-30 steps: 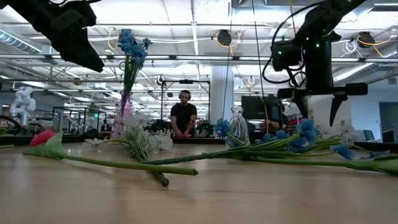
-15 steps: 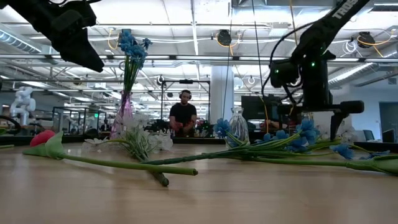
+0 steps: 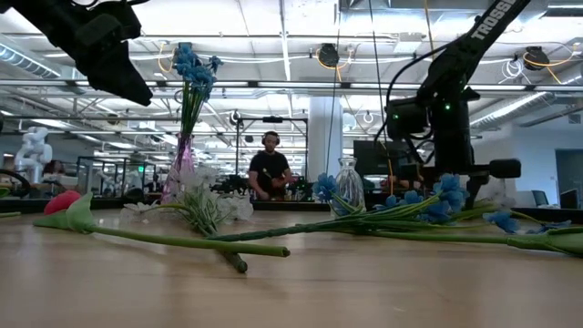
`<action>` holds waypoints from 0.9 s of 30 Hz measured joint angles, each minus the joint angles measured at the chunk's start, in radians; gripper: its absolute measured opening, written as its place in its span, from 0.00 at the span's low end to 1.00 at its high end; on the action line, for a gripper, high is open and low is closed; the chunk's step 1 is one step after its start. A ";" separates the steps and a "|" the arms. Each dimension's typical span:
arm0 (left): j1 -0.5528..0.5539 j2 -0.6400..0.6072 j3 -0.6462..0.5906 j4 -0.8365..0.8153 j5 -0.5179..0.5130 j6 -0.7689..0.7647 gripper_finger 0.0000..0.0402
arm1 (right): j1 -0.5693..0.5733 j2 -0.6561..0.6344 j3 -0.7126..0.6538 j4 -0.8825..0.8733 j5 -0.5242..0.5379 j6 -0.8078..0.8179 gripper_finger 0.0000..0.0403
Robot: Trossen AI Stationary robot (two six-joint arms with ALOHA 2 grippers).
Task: Sort flowers into vase by color
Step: Put the top white flowers into the transparent vase
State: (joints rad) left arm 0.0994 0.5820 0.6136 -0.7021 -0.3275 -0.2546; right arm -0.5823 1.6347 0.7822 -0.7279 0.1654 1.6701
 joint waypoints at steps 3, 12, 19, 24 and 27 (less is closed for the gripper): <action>0.000 0.000 0.000 0.000 0.000 0.000 0.54 | 0.003 -0.008 -0.003 0.023 0.011 -0.033 0.18; 0.000 0.000 0.000 0.000 -0.010 0.000 0.54 | 0.001 -0.074 -0.013 0.077 0.077 -0.180 0.06; 0.000 0.000 0.000 0.001 -0.067 0.007 0.54 | -0.018 -0.238 -0.009 0.259 0.168 -0.706 0.03; 0.001 0.000 0.000 0.001 -0.130 0.008 0.54 | -0.019 -0.367 -0.007 0.302 0.145 -1.148 0.05; 0.001 0.000 0.000 0.001 -0.137 0.008 0.54 | -0.020 -0.437 -0.007 0.303 0.144 -1.159 0.04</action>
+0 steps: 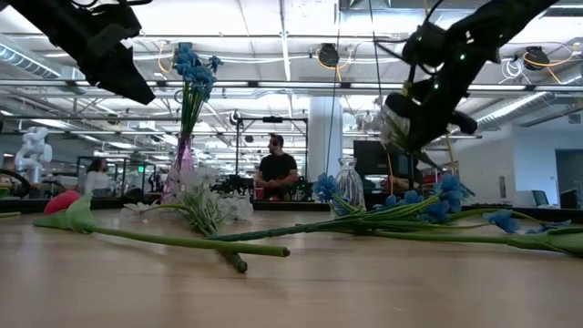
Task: Sort flowers into vase by color
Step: Put the top white flowers into the transparent vase
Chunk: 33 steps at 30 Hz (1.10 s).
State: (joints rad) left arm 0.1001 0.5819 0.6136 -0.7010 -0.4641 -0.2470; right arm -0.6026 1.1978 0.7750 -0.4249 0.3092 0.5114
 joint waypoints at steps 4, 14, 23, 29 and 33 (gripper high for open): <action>0.000 0.000 0.000 0.000 -0.012 -0.002 0.54 | -0.003 -0.065 0.000 0.050 -0.055 -0.108 0.04; 0.000 0.000 0.000 0.003 -0.012 -0.001 0.54 | -0.002 -0.027 0.001 0.669 -0.420 -0.386 0.04; 0.000 0.000 0.000 0.003 -0.012 -0.001 0.54 | -0.003 0.126 0.003 1.021 -0.494 -0.423 0.03; 0.000 0.000 0.000 0.002 -0.012 -0.002 0.54 | -0.003 0.183 0.002 1.072 -0.495 -0.454 0.01; 0.000 0.000 0.000 0.002 -0.012 -0.002 0.54 | -0.006 0.187 0.002 1.110 -0.494 -0.495 0.00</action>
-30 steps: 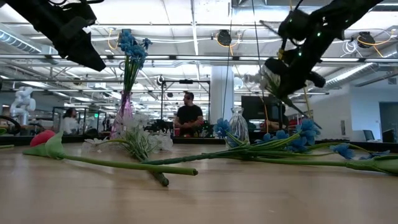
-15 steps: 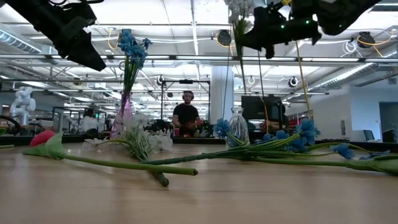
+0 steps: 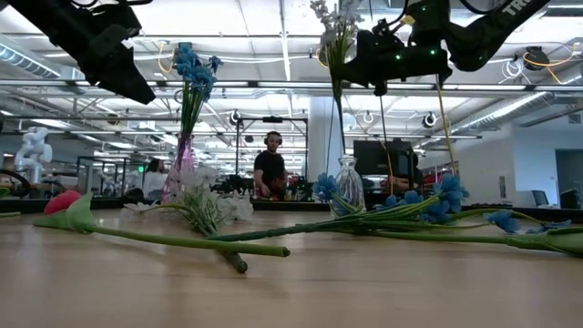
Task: Sort flowers into vase by color
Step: Put the top white flowers into the transparent vase
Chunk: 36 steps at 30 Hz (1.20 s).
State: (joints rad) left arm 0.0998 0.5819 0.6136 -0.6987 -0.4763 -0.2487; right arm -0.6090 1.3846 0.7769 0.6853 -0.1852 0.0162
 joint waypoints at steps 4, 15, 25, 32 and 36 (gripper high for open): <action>0.000 0.000 0.000 0.000 0.000 0.000 0.54 | -0.007 -0.001 -0.026 0.029 -0.005 0.012 0.00; 0.000 0.000 0.000 0.000 0.000 0.001 0.54 | -0.007 -0.003 -0.272 0.574 0.029 0.050 0.00; 0.000 0.000 0.000 0.000 0.000 0.001 0.54 | -0.006 -0.002 -0.272 0.469 0.022 0.047 0.00; 0.000 0.000 0.000 0.000 0.000 0.000 0.54 | -0.006 0.000 -0.272 0.390 0.022 0.021 0.00; 0.000 0.000 0.000 0.000 0.000 -0.005 0.54 | -0.006 0.028 -0.272 0.395 0.020 -0.004 0.00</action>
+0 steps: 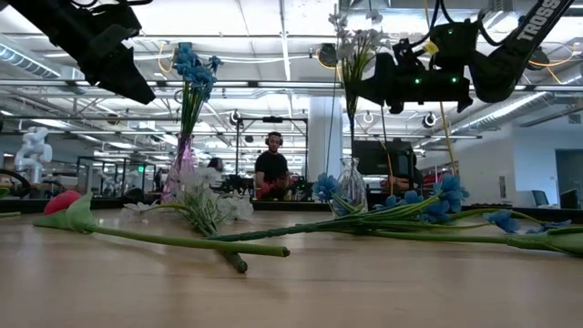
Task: Sort flowers into vase by color
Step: Put the top white flowers into the transparent vase
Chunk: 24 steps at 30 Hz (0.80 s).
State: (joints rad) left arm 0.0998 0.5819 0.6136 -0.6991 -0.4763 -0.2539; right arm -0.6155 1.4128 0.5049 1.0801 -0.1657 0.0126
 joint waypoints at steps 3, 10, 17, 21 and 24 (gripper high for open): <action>0.000 0.000 0.000 0.000 0.000 0.000 0.54 | 0.002 0.043 0.000 0.012 -0.025 -0.001 0.00; 0.000 0.000 0.000 0.000 0.000 0.000 0.54 | 0.011 0.165 0.000 0.080 -0.050 0.008 0.00; 0.000 0.000 0.000 0.000 0.000 -0.001 0.54 | 0.011 0.253 0.000 0.133 -0.050 0.047 0.00; 0.000 0.000 0.000 0.000 0.000 -0.001 0.54 | 0.011 0.265 0.000 0.140 -0.044 0.097 0.04; 0.000 0.000 0.000 0.000 0.000 0.001 0.54 | 0.011 0.262 0.000 0.135 -0.045 0.107 0.09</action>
State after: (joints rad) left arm 0.0996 0.5822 0.6136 -0.6991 -0.4763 -0.2528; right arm -0.6048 1.6746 0.5053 1.2154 -0.2107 0.1192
